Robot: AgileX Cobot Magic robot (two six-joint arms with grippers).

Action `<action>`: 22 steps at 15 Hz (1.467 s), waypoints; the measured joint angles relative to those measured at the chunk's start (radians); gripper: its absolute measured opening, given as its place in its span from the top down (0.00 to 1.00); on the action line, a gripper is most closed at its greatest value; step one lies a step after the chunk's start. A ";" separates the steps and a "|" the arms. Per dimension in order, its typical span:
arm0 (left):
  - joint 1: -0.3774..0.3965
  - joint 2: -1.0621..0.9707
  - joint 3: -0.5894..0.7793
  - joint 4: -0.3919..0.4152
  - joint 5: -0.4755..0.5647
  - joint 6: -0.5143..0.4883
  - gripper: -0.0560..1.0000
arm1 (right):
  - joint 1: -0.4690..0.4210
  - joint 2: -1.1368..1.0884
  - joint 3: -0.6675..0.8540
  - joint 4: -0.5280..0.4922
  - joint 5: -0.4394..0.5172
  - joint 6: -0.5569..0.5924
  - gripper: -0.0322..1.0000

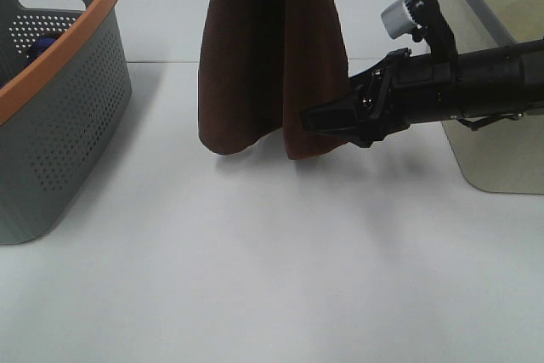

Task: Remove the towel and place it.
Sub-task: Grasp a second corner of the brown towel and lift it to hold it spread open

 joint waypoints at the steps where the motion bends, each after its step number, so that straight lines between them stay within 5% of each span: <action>1: 0.000 0.000 0.000 0.000 0.000 0.000 0.95 | 0.000 0.010 0.000 0.000 0.003 0.002 0.24; 7: 0.000 0.000 0.000 0.000 0.000 0.000 0.95 | 0.000 0.026 -0.001 -0.081 0.001 0.034 0.55; 13: 0.000 0.000 0.000 0.000 0.000 0.000 0.95 | 0.000 0.063 -0.001 -0.002 0.008 -0.015 0.57; 15: 0.000 0.000 0.000 0.000 0.000 0.000 0.95 | 0.000 0.063 -0.001 -0.009 0.008 -0.015 0.68; 18: 0.000 0.000 0.000 0.000 0.000 0.000 0.95 | 0.000 0.063 -0.001 -0.069 0.009 0.043 0.95; 22: 0.000 0.000 0.000 0.000 0.002 -0.006 0.95 | 0.000 -0.036 -0.001 -0.247 -0.037 0.226 0.95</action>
